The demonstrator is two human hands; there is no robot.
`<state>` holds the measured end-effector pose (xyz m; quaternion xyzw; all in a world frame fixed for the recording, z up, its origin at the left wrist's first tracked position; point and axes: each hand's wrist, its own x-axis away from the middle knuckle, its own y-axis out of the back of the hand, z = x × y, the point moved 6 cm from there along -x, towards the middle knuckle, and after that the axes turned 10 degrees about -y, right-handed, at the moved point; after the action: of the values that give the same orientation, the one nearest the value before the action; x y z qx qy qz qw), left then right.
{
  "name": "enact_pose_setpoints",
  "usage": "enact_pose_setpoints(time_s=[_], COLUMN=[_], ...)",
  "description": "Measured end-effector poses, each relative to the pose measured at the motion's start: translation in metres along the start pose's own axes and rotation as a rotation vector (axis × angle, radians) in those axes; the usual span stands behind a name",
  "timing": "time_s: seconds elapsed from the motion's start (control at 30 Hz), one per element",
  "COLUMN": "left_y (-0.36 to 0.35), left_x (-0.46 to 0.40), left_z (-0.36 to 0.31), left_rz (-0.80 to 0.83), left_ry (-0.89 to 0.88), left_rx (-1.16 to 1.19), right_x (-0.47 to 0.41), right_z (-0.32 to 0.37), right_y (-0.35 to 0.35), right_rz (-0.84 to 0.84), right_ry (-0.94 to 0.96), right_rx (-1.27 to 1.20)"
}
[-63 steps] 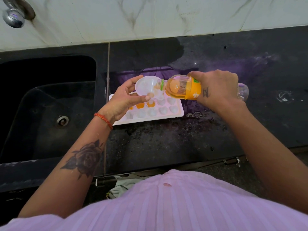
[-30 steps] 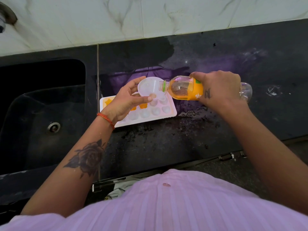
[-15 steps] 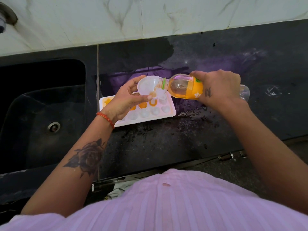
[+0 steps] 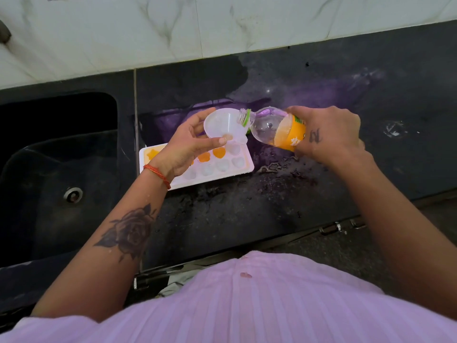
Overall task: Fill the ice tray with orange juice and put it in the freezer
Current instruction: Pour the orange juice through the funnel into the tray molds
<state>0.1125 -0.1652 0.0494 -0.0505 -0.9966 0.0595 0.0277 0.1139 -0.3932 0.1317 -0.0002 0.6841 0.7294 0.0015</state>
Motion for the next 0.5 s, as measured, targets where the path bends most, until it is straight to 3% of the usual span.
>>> enact_pose_setpoints(time_s=[0.5], left_y=[-0.0104], left_x=[-0.0087], left_z=[0.0079], left_rz=[0.007], left_ry=[0.035], left_rx=[-0.073], right_x=[-0.0048], right_z=[-0.0080], right_y=[0.0035], right_rz=[-0.137], right_ry=[0.023], right_rx=[0.141])
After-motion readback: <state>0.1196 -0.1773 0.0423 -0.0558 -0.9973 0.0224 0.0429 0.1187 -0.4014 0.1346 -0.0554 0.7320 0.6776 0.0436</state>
